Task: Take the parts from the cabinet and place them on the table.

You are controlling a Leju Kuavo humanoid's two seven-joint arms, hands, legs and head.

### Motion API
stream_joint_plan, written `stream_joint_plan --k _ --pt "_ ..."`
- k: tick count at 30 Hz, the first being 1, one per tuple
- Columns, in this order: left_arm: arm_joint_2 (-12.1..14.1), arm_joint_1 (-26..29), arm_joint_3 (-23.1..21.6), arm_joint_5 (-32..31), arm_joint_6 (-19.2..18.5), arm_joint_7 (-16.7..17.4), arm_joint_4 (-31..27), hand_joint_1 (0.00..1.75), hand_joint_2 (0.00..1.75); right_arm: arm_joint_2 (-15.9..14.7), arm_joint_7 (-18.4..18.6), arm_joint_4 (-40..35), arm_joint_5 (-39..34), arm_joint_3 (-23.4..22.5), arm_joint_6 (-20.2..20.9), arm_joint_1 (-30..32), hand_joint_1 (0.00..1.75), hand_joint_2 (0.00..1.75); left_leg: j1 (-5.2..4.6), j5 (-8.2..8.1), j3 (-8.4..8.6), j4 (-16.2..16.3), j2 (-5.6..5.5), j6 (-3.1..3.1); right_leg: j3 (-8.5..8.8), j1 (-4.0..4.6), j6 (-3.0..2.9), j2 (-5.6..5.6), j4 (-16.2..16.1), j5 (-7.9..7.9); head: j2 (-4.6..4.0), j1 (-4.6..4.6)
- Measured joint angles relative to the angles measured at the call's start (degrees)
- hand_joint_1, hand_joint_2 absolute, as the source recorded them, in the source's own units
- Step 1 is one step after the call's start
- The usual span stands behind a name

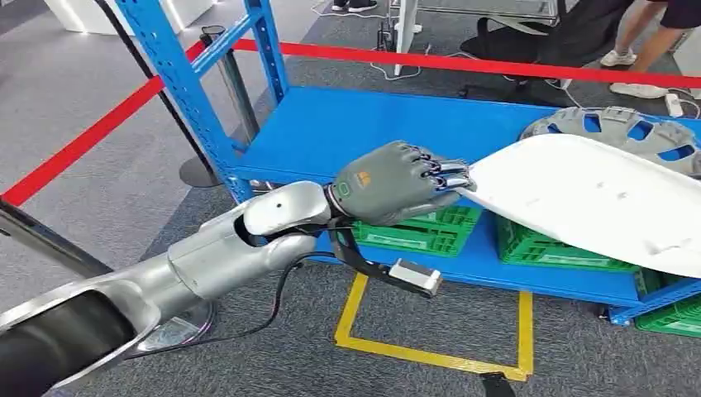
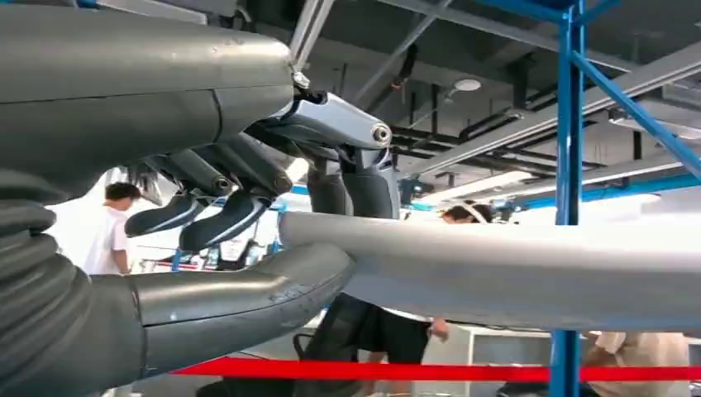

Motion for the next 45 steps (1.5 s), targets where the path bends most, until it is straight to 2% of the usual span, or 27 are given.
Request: stream_joint_plan --k 1,2,5,6,7,9,11,12,13,16,17,18,20,22,24,26,27,31,32,33,35,37,39,41,42,43,45 --pt "-0.02 -0.01 0.0 -0.02 -0.02 0.0 0.0 1.75 1.75 0.02 0.02 0.0 0.0 0.0 0.0 0.06 0.0 1.75 0.18 0.67 -0.05 -0.78 0.05 0.39 -0.08 0.18 0.36 0.05 -0.08 0.28 0.0 0.0" --pt "-0.04 -0.05 0.0 -0.02 -0.02 0.0 0.0 1.75 1.75 0.0 0.04 0.0 0.0 0.0 0.0 0.12 0.0 1.75 0.49 1.25 -0.04 -1.17 0.25 0.58 -0.82 0.14 0.46 0.03 0.57 -1.01 0.0 0.08" --pt "-0.15 -0.08 -0.02 -0.02 -0.04 0.0 0.0 1.75 1.75 0.0 0.04 0.0 0.0 0.0 0.0 0.11 0.0 1.75 0.58 2.28 -1.25 -1.23 0.29 1.21 -4.81 0.09 1.14 -0.14 12.24 -8.75 0.0 0.33" --pt "-0.15 0.03 -0.04 -0.04 -0.04 0.0 0.0 1.75 1.75 0.0 0.04 0.0 0.0 0.0 0.0 0.13 0.0 1.75 0.58 2.6 -1.76 -1.17 0.29 1.17 -6.09 0.1 1.36 -0.15 16.38 -10.46 0.0 0.37" --pt "-0.13 0.17 -0.07 -0.07 -0.04 0.0 0.0 1.75 1.75 0.0 0.05 0.0 0.0 0.0 0.0 0.17 0.0 1.75 0.6 3.0 -2.22 -1.16 0.29 1.1 -6.16 0.06 1.53 -0.17 17.86 -10.67 0.0 0.37" --pt "-0.11 0.22 -0.07 -0.09 -0.04 0.0 0.0 1.75 1.75 0.0 0.11 -0.02 0.0 0.0 -0.02 0.16 0.0 1.75 0.83 3.65 -3.11 -1.09 0.27 0.7 -2.22 -0.11 1.87 -0.25 12.68 -7.85 0.0 0.35" --pt "-0.07 0.14 -0.04 -0.09 -0.04 0.0 0.0 1.75 1.75 0.0 0.13 -0.02 0.0 0.02 -0.02 0.03 0.0 1.75 1.24 4.03 -3.7 -0.57 0.22 0.09 4.43 -0.59 2.71 -0.56 2.31 -4.96 0.0 0.37" --pt "-0.04 0.0 0.0 -0.09 -0.04 0.0 0.0 1.75 1.75 0.15 0.13 0.0 0.02 0.04 0.0 -0.13 0.0 1.75 0.78 4.18 -4.38 -0.32 0.18 -0.31 5.87 -0.12 2.85 -0.28 0.36 -6.03 0.0 0.61" --pt "-0.09 0.02 -0.02 -0.11 -0.04 0.0 0.0 1.75 1.75 0.18 0.13 -0.02 0.02 0.04 -0.02 -0.09 0.0 1.75 0.72 4.5 -4.47 -0.03 0.14 -0.57 5.34 -0.28 1.45 0.19 0.76 -5.17 0.0 0.59" --pt "0.07 0.09 -0.02 -0.17 -0.04 0.0 0.0 1.75 1.75 0.2 0.22 0.0 0.02 0.04 0.0 0.15 0.0 1.75 0.69 5.18 -5.03 0.07 0.08 -1.14 4.27 -0.39 0.25 0.18 1.13 -4.99 0.0 0.61" --pt "0.11 0.08 -0.02 -0.18 -0.04 0.0 0.0 1.75 1.75 0.26 0.24 0.0 0.0 0.04 0.0 0.15 0.0 1.75 0.8 4.24 -5.49 0.53 0.06 -1.5 3.92 -0.47 -0.36 0.14 1.08 -4.65 0.0 0.57" --pt "0.13 0.06 -0.02 -0.18 -0.04 0.0 0.0 1.75 1.75 0.24 0.24 -0.02 0.0 0.04 -0.02 0.08 0.0 1.75 0.81 1.86 -6.41 2.8 0.08 -1.91 3.48 -0.46 -0.94 0.13 1.07 -4.27 0.0 0.42" --pt "0.15 0.07 -0.02 -0.18 -0.04 0.0 0.0 1.75 1.75 0.24 0.24 -0.02 0.0 0.04 -0.04 -0.02 0.0 1.75 0.84 -3.72 -10.09 12.42 0.08 -2.33 2.47 -0.34 -1.67 0.09 1.04 -3.59 0.0 0.39" --pt "0.22 0.31 -0.02 -0.17 -0.07 0.0 0.0 1.75 1.75 0.24 0.24 -0.02 0.0 0.04 -0.04 0.03 0.0 1.75 0.83 -6.16 -12.33 18.99 0.08 -2.14 1.48 -0.11 -1.8 0.06 1.06 -2.87 0.0 0.37" --pt "0.31 0.34 -0.02 -0.18 -0.07 0.0 0.0 1.75 1.75 0.24 0.24 -0.02 -0.02 0.04 -0.04 0.03 0.0 1.75 0.71 -3.71 -9.44 15.56 0.06 -1.35 0.57 0.27 -1.86 0.11 1.06 -2.13 0.0 0.33" --pt "0.26 0.11 0.0 -0.18 -0.07 0.0 -0.02 1.75 1.75 0.26 0.24 -0.02 -0.02 0.04 -0.07 -0.02 0.0 1.75 0.12 -0.38 -2.96 5.75 -0.03 0.16 0.09 0.51 -1.89 0.23 1.02 -1.47 0.0 0.35" --pt "0.18 -0.11 0.02 -0.18 -0.07 0.0 -0.04 1.75 1.75 0.4 0.24 -0.02 -0.02 0.04 -0.07 -0.01 0.0 1.75 -0.46 -0.58 -0.2 1.96 -0.14 1.05 -0.05 0.39 -1.74 0.23 1.03 -1.23 0.0 0.39" --pt "0.09 -0.32 0.0 -0.2 -0.07 0.0 -0.04 1.75 1.75 0.48 0.24 0.0 -0.13 0.04 -0.07 0.02 0.0 1.75 -0.79 0.27 -0.12 -0.43 -0.06 0.98 -0.73 0.2 -0.4 0.06 0.48 0.31 0.0 0.2" --pt "0.07 -0.34 0.0 -0.2 -0.07 0.0 -0.04 1.75 1.75 0.46 0.24 -0.02 -0.22 0.04 -0.09 0.1 0.0 1.75 -0.17 1.17 -0.17 -1.23 0.14 1.07 -1.22 0.22 -0.19 0.05 0.67 0.03 0.0 0.13" --pt "0.0 -0.35 -0.02 -0.2 -0.09 0.0 -0.04 1.75 1.75 0.46 0.24 -0.02 -0.26 0.04 -0.09 0.19 0.0 1.75 -0.21 1.57 -0.51 -1.39 0.19 1.35 -1.84 0.33 -0.04 0.01 1.98 -2.06 0.0 0.26" --pt "-0.11 -0.28 -0.04 -0.2 -0.11 0.0 -0.04 1.75 1.75 0.46 0.24 -0.02 -0.31 0.04 -0.09 0.18 0.0 1.75 -0.1 2.44 -1.48 -1.37 0.25 1.67 -4.29 0.2 0.51 -0.1 10.26 -8.34 0.0 0.59" --pt "-0.11 -0.17 -0.09 -0.2 -0.24 0.0 -0.04 1.75 1.75 0.44 0.24 -0.02 -0.35 0.04 -0.11 0.21 0.0 1.75 -0.08 3.36 -2.66 -1.28 0.29 1.63 -6.17 0.2 0.94 -0.16 17.64 -11.3 0.0 0.63" --pt "-0.11 0.01 -0.09 -0.22 -0.26 0.0 -0.04 1.75 1.75 0.42 0.37 -0.02 -0.37 0.02 -0.13 0.25 0.0 1.75 0.04 4.23 -3.8 -1.18 0.29 1.4 -3.61 0.17 1.21 -0.22 15.64 -8.96 0.0 0.64" --pt "-0.09 0.0 -0.09 -0.22 -0.35 0.0 -0.04 1.75 1.75 0.39 0.37 -0.02 -0.37 0.02 -0.15 0.18 0.0 1.75 0.38 4.88 -4.73 -0.87 0.28 0.84 3.29 -0.03 1.61 -0.39 5.61 -5.39 0.0 0.63" --pt "-0.09 -0.07 -0.04 -0.22 -0.33 0.0 -0.04 1.75 1.75 0.44 0.37 -0.02 -0.37 0.04 -0.15 0.01 0.0 1.75 0.23 5.17 -5.19 -0.56 0.23 0.4 5.58 -0.06 2.07 -0.47 1.22 -7.01 0.0 0.66" --pt "-0.04 -0.15 0.0 -0.24 -0.28 0.0 -0.04 1.75 1.75 0.55 0.39 -0.02 -0.37 0.04 -0.15 -0.05 0.0 1.75 0.06 5.41 -5.66 -0.26 0.19 0.25 6.58 0.19 1.13 -0.06 0.38 -6.53 0.0 0.88" --pt "-0.05 -0.13 -0.04 -0.35 -0.24 0.0 -0.05 1.75 1.75 0.53 0.39 -0.02 -0.44 0.04 -0.17 -0.03 0.0 1.75 0.05 6.25 -5.83 -0.09 0.17 -0.11 5.67 0.31 0.11 0.05 0.79 -6.26 0.02 0.55"
